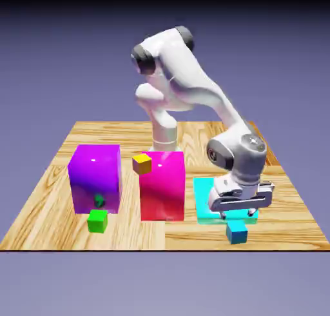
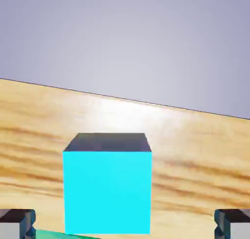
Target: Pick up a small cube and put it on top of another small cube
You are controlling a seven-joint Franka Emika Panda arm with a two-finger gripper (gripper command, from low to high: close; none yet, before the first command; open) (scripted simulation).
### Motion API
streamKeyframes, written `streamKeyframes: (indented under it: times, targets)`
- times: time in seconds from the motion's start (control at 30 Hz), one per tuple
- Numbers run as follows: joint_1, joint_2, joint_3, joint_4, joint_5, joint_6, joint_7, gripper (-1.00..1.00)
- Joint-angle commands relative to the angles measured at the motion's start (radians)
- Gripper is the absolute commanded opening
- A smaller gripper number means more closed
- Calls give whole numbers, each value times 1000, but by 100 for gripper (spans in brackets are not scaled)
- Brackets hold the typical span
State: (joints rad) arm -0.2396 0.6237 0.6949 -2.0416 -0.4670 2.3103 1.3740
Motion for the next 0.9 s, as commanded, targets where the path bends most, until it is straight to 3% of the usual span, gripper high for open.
streamKeyframes:
  times: [0.0,0.2,0.23,0.53,0.87]
  targets:
    - [32,6,-36,-1,12,22,-8,0]
    - [203,40,-228,-9,75,139,-51,0]
    - [203,40,-228,-9,75,139,-51,-100]
    - [-49,-12,49,1,-15,-34,7,-100]
    - [-4,-139,-313,-67,161,-25,-301,-100]
